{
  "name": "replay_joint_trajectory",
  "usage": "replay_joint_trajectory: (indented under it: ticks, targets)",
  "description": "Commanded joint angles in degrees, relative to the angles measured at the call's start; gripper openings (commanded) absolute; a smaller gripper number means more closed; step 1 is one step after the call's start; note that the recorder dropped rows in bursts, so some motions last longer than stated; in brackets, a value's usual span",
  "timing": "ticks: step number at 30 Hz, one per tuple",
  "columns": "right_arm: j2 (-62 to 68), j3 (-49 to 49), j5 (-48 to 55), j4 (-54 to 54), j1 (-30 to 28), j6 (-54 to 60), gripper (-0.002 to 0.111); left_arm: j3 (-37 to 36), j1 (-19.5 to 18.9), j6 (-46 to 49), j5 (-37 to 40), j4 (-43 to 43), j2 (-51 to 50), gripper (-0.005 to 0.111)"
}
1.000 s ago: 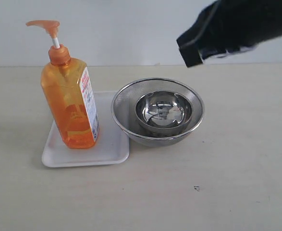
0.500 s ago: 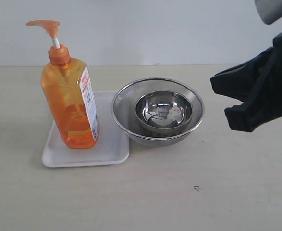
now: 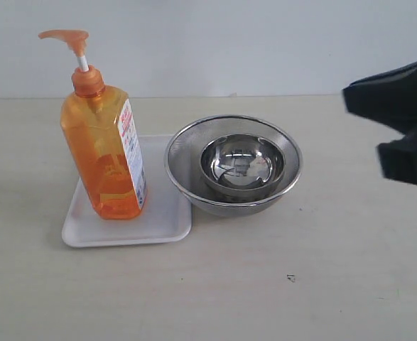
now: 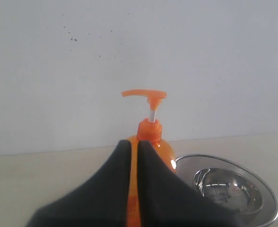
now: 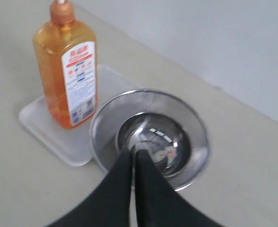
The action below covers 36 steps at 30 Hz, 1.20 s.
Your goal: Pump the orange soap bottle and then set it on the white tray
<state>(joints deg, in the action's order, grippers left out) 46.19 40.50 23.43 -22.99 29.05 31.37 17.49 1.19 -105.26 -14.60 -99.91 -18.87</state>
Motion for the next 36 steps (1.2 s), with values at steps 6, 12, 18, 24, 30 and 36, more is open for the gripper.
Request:
replay_joint_trajectory:
  ticks: [6, 12, 18, 24, 30, 36]
  targets:
    - [-24.7, -22.4, -18.7, -5.5, -17.8, -2.8, 0.0, -0.4, 0.0, -0.6, -0.4, 0.0, 0.5, 0.005]
    - [-34.4, -34.6, -21.0, -6.6, -23.9, -2.8, 0.0, -0.4, 0.0, -0.6, -0.5, 0.0, 0.5, 0.005]
    - [-40.9, -40.5, -21.5, -6.5, -23.9, -2.4, 0.0, -0.4, 0.0, -0.6, -0.5, 0.0, 0.5, 0.005]
    - [-41.3, -40.5, -16.5, -5.4, -23.9, -0.4, 0.0, -0.4, 0.0, -0.6, -0.5, 0.0, 0.5, 0.005]
    - [-41.5, -40.5, -11.2, 7.9, -23.9, -15.9, 0.0, -0.4, 0.0, -0.6, -0.5, 0.0, 0.5, 0.005]
    - [-41.5, -40.5, -7.9, 23.9, -23.9, -37.0, 0.0, -0.4, 0.0, -0.6, -0.3, 0.0, 0.5, 0.005]
